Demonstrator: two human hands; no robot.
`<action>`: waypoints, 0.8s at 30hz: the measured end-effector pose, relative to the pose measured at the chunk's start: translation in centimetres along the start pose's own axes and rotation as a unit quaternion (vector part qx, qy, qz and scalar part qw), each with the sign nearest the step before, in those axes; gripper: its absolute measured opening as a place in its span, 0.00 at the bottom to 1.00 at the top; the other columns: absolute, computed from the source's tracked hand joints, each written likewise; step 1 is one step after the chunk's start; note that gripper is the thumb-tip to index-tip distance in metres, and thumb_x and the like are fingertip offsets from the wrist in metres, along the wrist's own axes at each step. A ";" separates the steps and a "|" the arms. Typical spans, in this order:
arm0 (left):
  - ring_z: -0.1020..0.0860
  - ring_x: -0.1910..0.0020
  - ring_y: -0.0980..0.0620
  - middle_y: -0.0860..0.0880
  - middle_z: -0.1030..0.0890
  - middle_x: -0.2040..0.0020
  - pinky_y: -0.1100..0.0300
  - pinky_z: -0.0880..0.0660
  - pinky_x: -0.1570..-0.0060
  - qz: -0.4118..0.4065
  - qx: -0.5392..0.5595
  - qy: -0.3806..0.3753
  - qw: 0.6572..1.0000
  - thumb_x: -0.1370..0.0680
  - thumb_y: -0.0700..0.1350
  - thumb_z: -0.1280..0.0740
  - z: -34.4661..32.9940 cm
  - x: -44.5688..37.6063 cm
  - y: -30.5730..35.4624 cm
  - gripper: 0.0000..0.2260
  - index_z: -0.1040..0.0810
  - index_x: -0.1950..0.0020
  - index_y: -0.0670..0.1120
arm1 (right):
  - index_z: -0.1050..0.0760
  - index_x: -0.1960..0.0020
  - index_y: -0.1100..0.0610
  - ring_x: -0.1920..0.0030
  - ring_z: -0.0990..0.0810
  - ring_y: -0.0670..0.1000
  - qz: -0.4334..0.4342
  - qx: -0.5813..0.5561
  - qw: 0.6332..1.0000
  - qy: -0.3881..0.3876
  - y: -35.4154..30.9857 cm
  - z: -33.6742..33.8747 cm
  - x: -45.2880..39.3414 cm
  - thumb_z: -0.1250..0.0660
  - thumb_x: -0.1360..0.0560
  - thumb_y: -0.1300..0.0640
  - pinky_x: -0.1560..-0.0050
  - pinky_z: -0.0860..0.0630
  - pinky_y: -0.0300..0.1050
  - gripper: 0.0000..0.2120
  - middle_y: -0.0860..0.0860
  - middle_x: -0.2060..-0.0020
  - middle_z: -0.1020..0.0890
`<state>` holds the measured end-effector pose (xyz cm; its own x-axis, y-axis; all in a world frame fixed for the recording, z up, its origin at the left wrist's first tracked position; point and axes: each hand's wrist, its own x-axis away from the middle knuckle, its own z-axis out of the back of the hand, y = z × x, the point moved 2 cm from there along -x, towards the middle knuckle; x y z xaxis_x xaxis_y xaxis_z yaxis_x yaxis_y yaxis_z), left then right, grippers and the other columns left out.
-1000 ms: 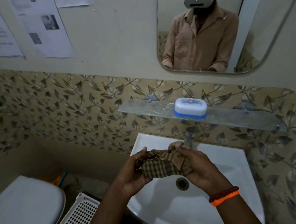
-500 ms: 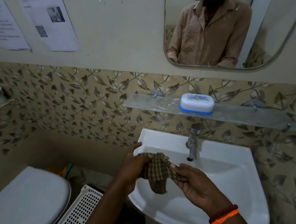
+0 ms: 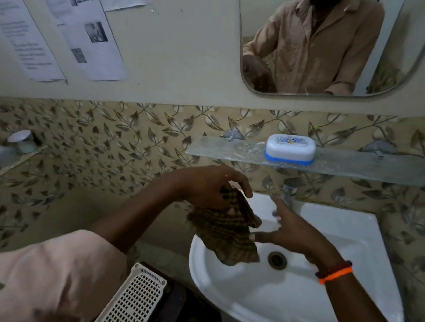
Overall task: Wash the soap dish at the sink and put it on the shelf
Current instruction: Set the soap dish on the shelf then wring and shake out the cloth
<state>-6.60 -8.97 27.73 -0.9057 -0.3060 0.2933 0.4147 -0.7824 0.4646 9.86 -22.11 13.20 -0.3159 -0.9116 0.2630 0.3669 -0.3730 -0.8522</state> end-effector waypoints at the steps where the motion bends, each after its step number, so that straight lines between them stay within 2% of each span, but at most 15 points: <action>1: 0.22 0.46 0.60 0.61 0.25 0.41 0.66 0.21 0.57 -0.004 -0.005 -0.008 1.000 0.23 0.44 0.27 0.6 0.3 0.2 0.19 0.24 0.35 0.61 | 0.54 0.20 0.38 0.24 0.39 0.48 0.075 0.000 0.997 -0.015 -1.4 0.5 -0.7 0.17 0.41 0.41 0.36 0.26 0.41 0.62 0.46 0.21 0.43; 2: 0.23 0.47 0.63 0.64 0.26 0.42 0.69 0.22 0.58 -0.009 -0.010 -0.014 1.000 0.23 0.45 0.26 1.1 0.6 0.5 0.20 0.25 0.35 0.62 | 0.52 0.22 0.34 0.25 0.40 0.45 0.135 0.001 0.990 -0.047 -2.8 0.7 -1.3 0.17 0.40 0.42 0.38 0.28 0.35 0.59 0.41 0.21 0.43; 3: 0.23 0.47 0.63 0.65 0.27 0.42 0.69 0.23 0.60 -0.012 -0.017 -0.015 1.000 0.24 0.46 0.26 1.7 1.1 0.7 0.21 0.26 0.35 0.63 | 0.47 0.23 0.34 0.25 0.39 0.43 0.170 0.013 0.982 -0.085 -4.2 0.6 -1.8 0.17 0.39 0.44 0.37 0.30 0.34 0.55 0.39 0.22 0.40; 5: 0.22 0.47 0.64 0.66 0.26 0.43 0.69 0.21 0.62 -0.005 -0.024 -0.006 1.000 0.24 0.48 0.25 3.1 2.5 0.8 0.23 0.27 0.35 0.66 | 0.31 0.27 0.42 0.29 0.29 0.43 0.202 0.027 0.965 -0.167 -6.2 0.0 -2.7 0.18 0.35 0.49 0.32 0.29 0.39 0.40 0.41 0.29 0.26; 7: 0.19 0.49 0.65 0.66 0.23 0.46 0.67 0.19 0.62 0.016 -0.010 0.010 1.000 0.25 0.48 0.24 4.4 4.5 0.2 0.23 0.27 0.37 0.68 | 0.19 0.38 0.54 0.40 0.17 0.50 0.215 -0.006 0.950 -0.227 -7.0 -0.8 -3.3 0.21 0.30 0.57 0.38 0.21 0.46 0.21 0.51 0.42 0.15; 9: 0.18 0.54 0.67 0.63 0.18 0.49 0.65 0.17 0.60 0.055 0.006 0.033 0.998 0.27 0.51 0.23 5.5 7.1 -1.2 0.23 0.25 0.38 0.68 | 0.16 0.46 0.63 0.52 0.15 0.58 0.220 -0.049 0.946 -0.233 -7.5 -1.9 -4.1 0.24 0.27 0.62 0.47 0.18 0.54 0.10 0.62 0.52 0.13; 10: 0.16 0.55 0.66 0.61 0.15 0.50 0.62 0.16 0.59 0.076 0.012 0.045 0.996 0.28 0.52 0.22 5.8 8.5 -2.0 0.22 0.24 0.38 0.67 | 0.16 0.49 0.65 0.55 0.16 0.60 0.227 -0.062 0.945 -0.226 -7.7 -2.5 -4.6 0.25 0.26 0.63 0.50 0.18 0.55 0.08 0.65 0.54 0.14; 12: 0.15 0.58 0.63 0.60 0.13 0.53 0.57 0.15 0.60 0.115 0.018 0.073 0.991 0.30 0.53 0.20 6.0 11.1 -4.0 0.21 0.20 0.39 0.63 | 0.16 0.52 0.68 0.59 0.18 0.64 0.248 -0.060 0.944 -0.208 -8.6 -4.0 -5.6 0.27 0.25 0.66 0.54 0.21 0.58 0.05 0.69 0.57 0.16; 14: 0.15 0.60 0.62 0.62 0.12 0.57 0.56 0.15 0.64 0.147 0.023 0.110 0.983 0.31 0.54 0.20 6.0 14.0 -6.1 0.19 0.17 0.42 0.59 | 0.16 0.54 0.68 0.61 0.19 0.60 0.266 -0.067 0.940 -0.201 -9.9 -6.1 -7.0 0.29 0.27 0.69 0.57 0.22 0.56 0.04 0.68 0.60 0.16; 16: 0.15 0.61 0.62 0.62 0.12 0.58 0.61 0.17 0.69 0.169 0.030 0.145 0.974 0.32 0.56 0.20 5.6 17.0 -8.3 0.16 0.14 0.46 0.57 | 0.15 0.51 0.65 0.60 0.19 0.57 0.275 -0.095 0.937 -0.193 -11.5 -8.3 -8.1 0.31 0.30 0.69 0.56 0.22 0.51 0.10 0.64 0.60 0.15; 18: 0.15 0.62 0.64 0.62 0.12 0.59 0.68 0.21 0.69 0.195 0.051 0.173 0.964 0.31 0.56 0.20 4.8 20.6 -11.2 0.11 0.13 0.50 0.57 | 0.15 0.55 0.63 0.62 0.21 0.55 0.277 -0.121 0.933 -0.195 -13.4 -11.0 -9.2 0.33 0.30 0.67 0.59 0.24 0.49 0.08 0.62 0.64 0.17; 20: 0.14 0.62 0.60 0.58 0.12 0.60 0.66 0.21 0.65 0.222 0.088 0.188 0.953 0.30 0.57 0.22 3.5 24.1 -14.5 0.09 0.12 0.54 0.55 | 0.20 0.66 0.60 0.68 0.26 0.53 0.274 -0.143 0.928 -0.207 -15.6 -14.2 -10.2 0.35 0.29 0.66 0.66 0.28 0.44 0.09 0.57 0.71 0.23; 21: 0.14 0.61 0.57 0.55 0.12 0.60 0.63 0.20 0.63 0.227 0.106 0.195 0.948 0.29 0.57 0.23 2.7 25.4 -16.2 0.10 0.12 0.55 0.53 | 0.23 0.68 0.62 0.68 0.29 0.54 0.262 -0.159 0.928 -0.211 -16.7 -15.6 -10.7 0.35 0.29 0.66 0.67 0.32 0.45 0.09 0.57 0.71 0.26; 22: 0.14 0.61 0.53 0.51 0.12 0.60 0.60 0.20 0.62 0.228 0.140 0.210 0.941 0.27 0.56 0.24 1.7 27.0 -17.9 0.10 0.12 0.55 0.50 | 0.25 0.68 0.65 0.67 0.31 0.55 0.240 -0.185 0.927 -0.222 -17.8 -17.4 -11.3 0.35 0.28 0.66 0.65 0.34 0.47 0.09 0.56 0.70 0.27; 24: 0.15 0.61 0.47 0.43 0.13 0.59 0.59 0.20 0.61 0.193 0.265 0.265 0.907 0.24 0.52 0.25 -0.8 29.8 -21.1 0.12 0.14 0.55 0.43 | 0.22 0.63 0.66 0.65 0.26 0.56 0.197 -0.226 0.923 -0.240 -19.3 -20.8 -12.2 0.35 0.24 0.66 0.62 0.31 0.48 0.10 0.59 0.67 0.23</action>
<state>-42.46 -2.00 26.03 -0.5404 -0.8294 0.1418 0.5665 -0.2340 0.7901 -11.61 -0.16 17.06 0.2290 -0.9729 -0.0310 -0.0671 0.0160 -0.9976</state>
